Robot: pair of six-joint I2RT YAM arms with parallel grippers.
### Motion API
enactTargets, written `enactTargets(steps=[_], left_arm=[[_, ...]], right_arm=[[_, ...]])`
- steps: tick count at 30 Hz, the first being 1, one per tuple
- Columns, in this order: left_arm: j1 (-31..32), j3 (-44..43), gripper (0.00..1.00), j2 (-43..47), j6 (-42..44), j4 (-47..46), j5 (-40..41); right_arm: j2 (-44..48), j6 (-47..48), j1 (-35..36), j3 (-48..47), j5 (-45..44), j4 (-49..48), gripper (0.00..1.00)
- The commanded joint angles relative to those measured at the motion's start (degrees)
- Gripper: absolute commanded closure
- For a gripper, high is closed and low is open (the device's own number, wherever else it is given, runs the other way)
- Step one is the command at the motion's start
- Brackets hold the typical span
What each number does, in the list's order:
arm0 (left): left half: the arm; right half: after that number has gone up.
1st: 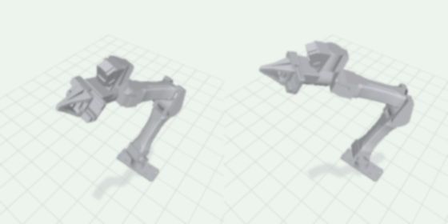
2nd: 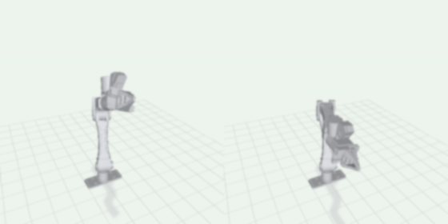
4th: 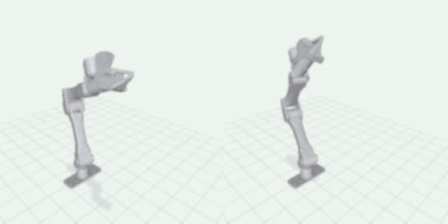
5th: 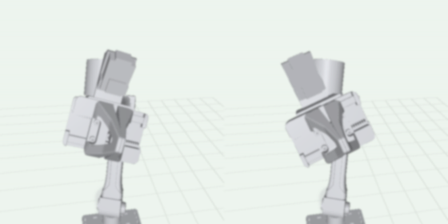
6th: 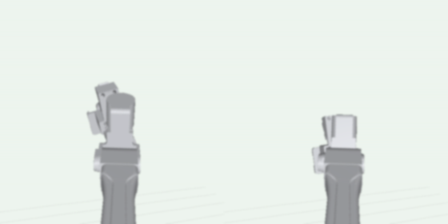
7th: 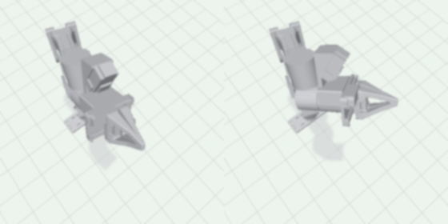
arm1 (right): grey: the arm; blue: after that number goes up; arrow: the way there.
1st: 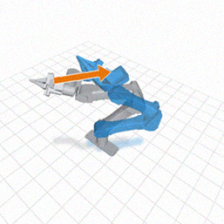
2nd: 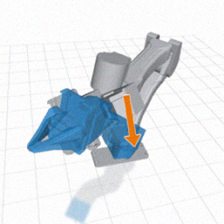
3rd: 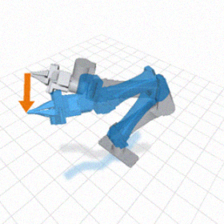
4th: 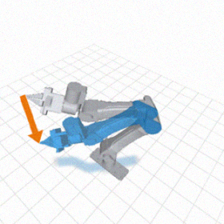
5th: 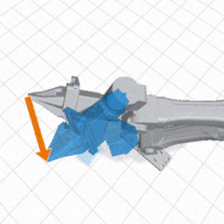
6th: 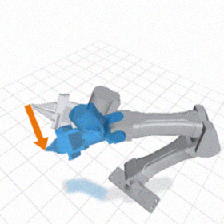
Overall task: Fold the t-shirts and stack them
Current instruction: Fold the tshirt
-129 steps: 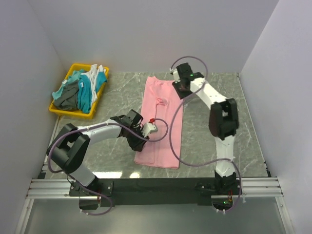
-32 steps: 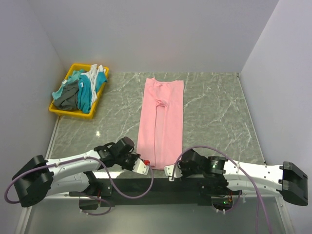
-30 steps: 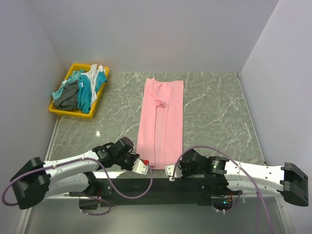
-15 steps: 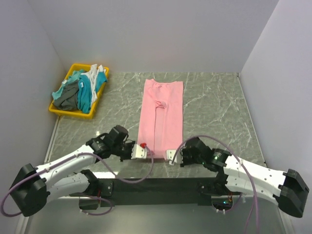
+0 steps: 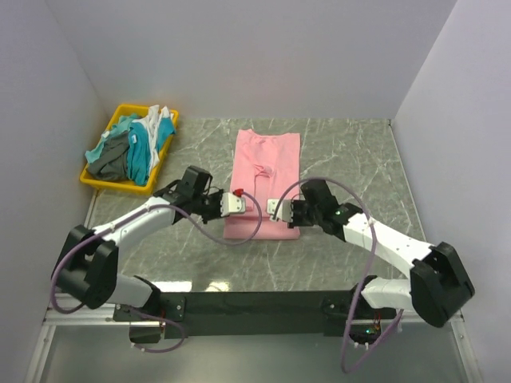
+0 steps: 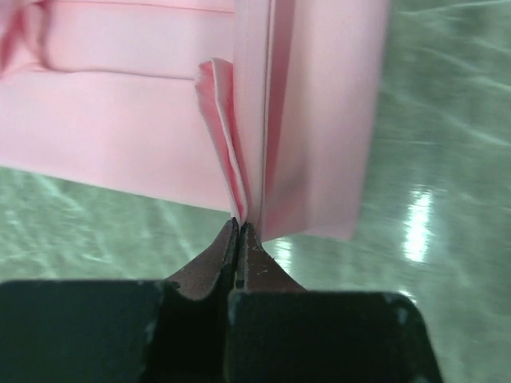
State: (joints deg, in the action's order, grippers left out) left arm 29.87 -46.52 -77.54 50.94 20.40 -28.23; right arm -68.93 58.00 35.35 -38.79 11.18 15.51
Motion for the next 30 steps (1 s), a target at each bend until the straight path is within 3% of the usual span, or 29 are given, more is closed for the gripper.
enactTargets(steps=[1,16,30], left_arm=[[-2.35,-5.59,0.99,-3.31,4.69,-3.17,-1.48],[-7.72,-22.82,0.98,-22.56,10.32,-4.50,-1.83],[-8.42,-26.95,0.96,-28.81,10.76,-6.95,-1.83]], right_arm=[[-4.70,3.96,-3.26,-5.59,2.70,-3.73,1.00],[-22.30,8.27,-11.53,-21.85,6.05,-3.82,1.00],[-25.91,8.97,-13.47,-21.78,4.64,-4.34,1.00]])
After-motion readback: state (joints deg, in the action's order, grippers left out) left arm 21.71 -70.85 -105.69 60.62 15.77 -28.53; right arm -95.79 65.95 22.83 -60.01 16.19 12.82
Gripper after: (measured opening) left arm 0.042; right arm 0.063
